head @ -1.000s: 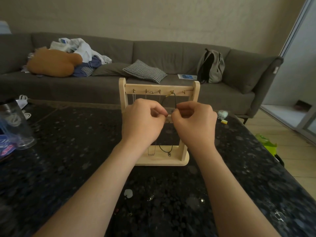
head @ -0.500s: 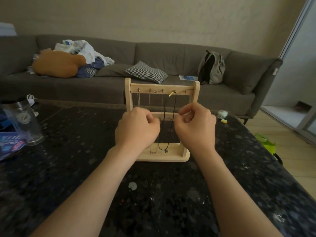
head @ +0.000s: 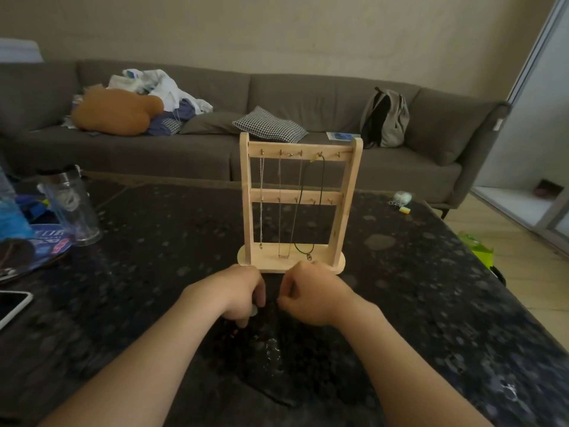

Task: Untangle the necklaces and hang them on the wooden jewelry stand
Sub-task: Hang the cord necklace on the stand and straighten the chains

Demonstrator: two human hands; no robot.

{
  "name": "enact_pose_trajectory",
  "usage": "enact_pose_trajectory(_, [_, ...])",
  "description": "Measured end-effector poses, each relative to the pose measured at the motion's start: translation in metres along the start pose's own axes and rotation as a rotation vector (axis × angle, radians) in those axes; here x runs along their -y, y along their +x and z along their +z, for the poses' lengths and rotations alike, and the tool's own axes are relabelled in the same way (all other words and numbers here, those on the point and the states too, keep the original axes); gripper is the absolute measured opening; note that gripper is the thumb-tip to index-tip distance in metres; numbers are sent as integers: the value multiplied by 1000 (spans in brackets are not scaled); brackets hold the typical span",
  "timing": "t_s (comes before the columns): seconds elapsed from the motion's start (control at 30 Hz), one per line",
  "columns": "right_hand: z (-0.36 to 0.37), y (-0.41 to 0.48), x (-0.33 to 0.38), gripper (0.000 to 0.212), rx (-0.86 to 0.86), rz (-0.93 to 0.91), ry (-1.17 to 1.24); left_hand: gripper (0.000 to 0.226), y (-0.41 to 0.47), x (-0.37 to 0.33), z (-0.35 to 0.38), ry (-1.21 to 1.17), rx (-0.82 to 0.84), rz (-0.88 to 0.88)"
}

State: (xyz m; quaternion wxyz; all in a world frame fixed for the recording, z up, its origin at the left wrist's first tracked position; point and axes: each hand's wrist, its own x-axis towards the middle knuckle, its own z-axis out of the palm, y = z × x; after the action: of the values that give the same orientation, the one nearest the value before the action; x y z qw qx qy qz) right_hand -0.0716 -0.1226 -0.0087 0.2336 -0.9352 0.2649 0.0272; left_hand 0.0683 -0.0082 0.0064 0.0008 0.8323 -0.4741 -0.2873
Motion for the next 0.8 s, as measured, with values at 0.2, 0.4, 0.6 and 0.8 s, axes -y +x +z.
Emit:
enact_pose_trajectory(0.2, [10, -4, 8, 17, 261, -44, -37, 23, 0, 1, 6, 22, -66, 1])
enact_pose_trajectory(0.4, [10, -8, 7, 28, 279, -41, -44, 9, 3, 6, -1, -69, -60, 49])
enact_pose_trajectory(0.6, [11, -1, 10, 9, 204, -51, -103, 16, -3, -3, -4, -375, -153, 145])
enact_pose_trajectory(0.8, [7, 0, 8, 25, -31, -5, -1, 16, -6, -14, -12, -717, -364, 113])
